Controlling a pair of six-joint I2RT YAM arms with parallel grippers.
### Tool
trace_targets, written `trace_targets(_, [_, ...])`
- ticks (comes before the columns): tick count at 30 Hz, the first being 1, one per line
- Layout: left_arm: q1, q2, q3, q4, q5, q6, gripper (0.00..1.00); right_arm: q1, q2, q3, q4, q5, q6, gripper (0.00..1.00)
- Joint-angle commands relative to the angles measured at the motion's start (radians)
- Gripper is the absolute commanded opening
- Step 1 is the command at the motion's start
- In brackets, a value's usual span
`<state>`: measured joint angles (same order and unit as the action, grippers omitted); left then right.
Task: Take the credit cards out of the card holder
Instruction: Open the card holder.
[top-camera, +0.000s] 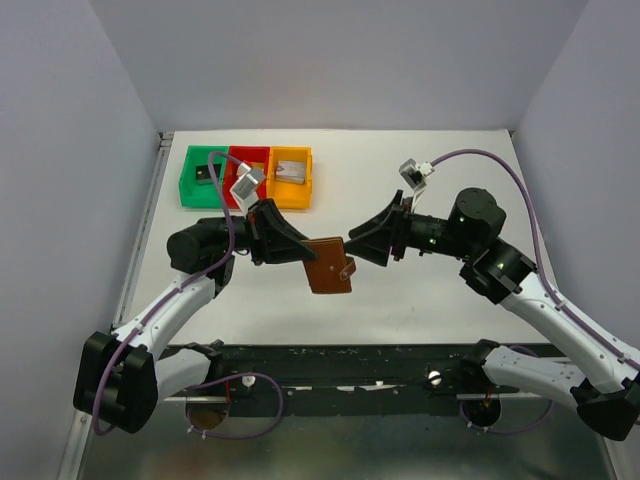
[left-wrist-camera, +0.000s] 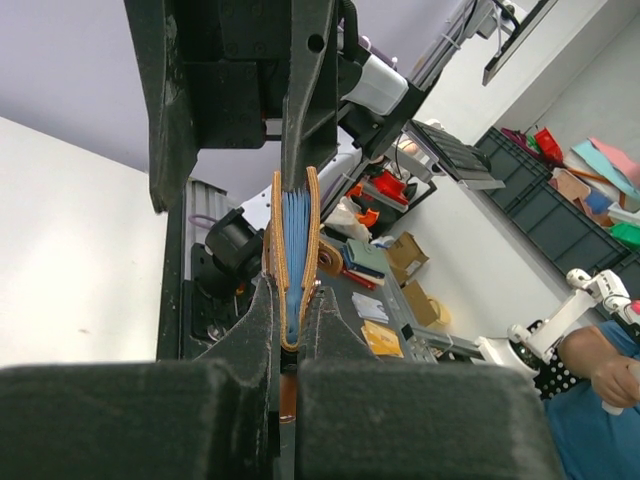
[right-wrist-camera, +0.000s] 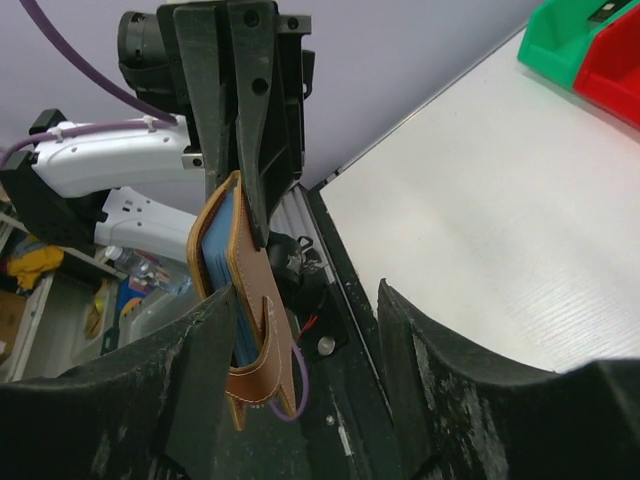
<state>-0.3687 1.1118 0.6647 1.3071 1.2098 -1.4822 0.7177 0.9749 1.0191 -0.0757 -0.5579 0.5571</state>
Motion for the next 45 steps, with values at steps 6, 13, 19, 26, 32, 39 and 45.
trace_targets(6, [-0.004,0.011,0.064,0.291,-0.030,0.005,0.00,0.003,0.057,0.024,0.013,-0.151,-0.002,0.65])
trace_targets(13, [-0.013,0.042,0.093,0.293,-0.058,0.013,0.00,0.011,0.107,0.058,-0.015,-0.237,-0.022,0.61])
trace_targets(19, [-0.044,0.083,0.125,0.291,-0.079,0.025,0.00,0.031,0.143,0.075,-0.041,-0.251,-0.036,0.52])
trace_targets(26, [-0.055,0.109,0.115,0.288,-0.092,0.034,0.00,0.035,0.151,0.084,-0.085,-0.225,-0.057,0.24])
trace_targets(32, [-0.039,0.103,0.081,0.255,-0.087,0.062,0.05,0.034,0.119,0.107,-0.168,-0.145,-0.103,0.00])
trace_targets(39, [0.019,0.019,-0.007,-0.113,-0.147,0.311,0.32,0.035,0.079,0.188,-0.392,0.068,-0.212,0.00])
trace_targets(45, [0.024,-0.118,0.006,-0.721,-0.398,0.680,0.42,0.035,0.085,0.248,-0.545,0.285,-0.269,0.01])
